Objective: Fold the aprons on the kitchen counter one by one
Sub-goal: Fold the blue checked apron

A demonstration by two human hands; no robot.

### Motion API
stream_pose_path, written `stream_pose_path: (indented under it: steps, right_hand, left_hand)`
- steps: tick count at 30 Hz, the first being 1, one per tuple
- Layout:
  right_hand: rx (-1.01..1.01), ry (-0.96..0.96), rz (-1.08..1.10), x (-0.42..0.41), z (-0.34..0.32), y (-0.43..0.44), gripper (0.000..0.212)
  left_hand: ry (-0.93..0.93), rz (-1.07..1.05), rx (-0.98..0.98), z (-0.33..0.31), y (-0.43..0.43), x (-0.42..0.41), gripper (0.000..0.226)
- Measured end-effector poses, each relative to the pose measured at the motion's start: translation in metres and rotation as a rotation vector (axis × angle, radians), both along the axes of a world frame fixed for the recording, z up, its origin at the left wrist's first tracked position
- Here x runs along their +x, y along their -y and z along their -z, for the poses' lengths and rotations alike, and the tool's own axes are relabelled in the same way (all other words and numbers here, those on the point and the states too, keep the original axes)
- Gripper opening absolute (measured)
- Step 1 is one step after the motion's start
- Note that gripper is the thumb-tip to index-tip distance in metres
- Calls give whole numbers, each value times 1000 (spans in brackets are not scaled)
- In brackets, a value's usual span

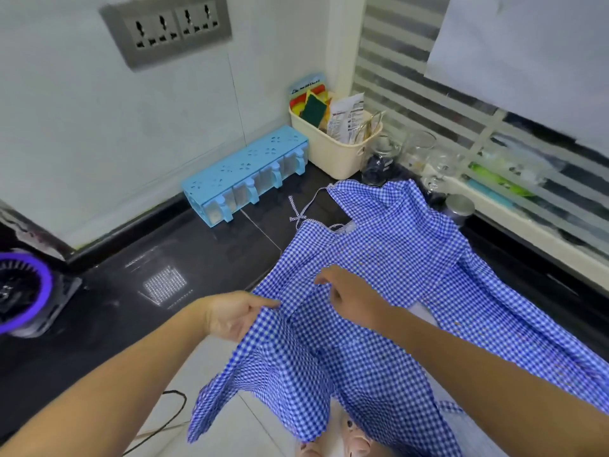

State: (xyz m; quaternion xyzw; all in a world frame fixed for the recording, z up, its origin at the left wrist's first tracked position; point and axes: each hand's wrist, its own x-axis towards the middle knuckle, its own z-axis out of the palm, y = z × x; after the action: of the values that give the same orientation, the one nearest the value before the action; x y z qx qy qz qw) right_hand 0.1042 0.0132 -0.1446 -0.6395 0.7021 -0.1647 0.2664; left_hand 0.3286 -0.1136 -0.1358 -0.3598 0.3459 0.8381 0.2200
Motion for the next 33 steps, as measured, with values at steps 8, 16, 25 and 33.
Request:
stream_pose_path:
  steps: [8,16,25,33]
  right_hand:
    - [-136,48,-240,23,-22,-57,46]
    - [-278,-697,-419,30,25,-71,117]
    - [-139,-616,-342,-11,56,-69,70]
    - [72,-365,-321,-32,69,-75,64]
  left_hand:
    - [30,-217,-34,11,-9,-44,50]
    - [134,-503,0,22,-4,-57,41]
    - [90,-411,-74,22,-7,-67,61]
    - [22,548,-866,39,-27,-56,60]
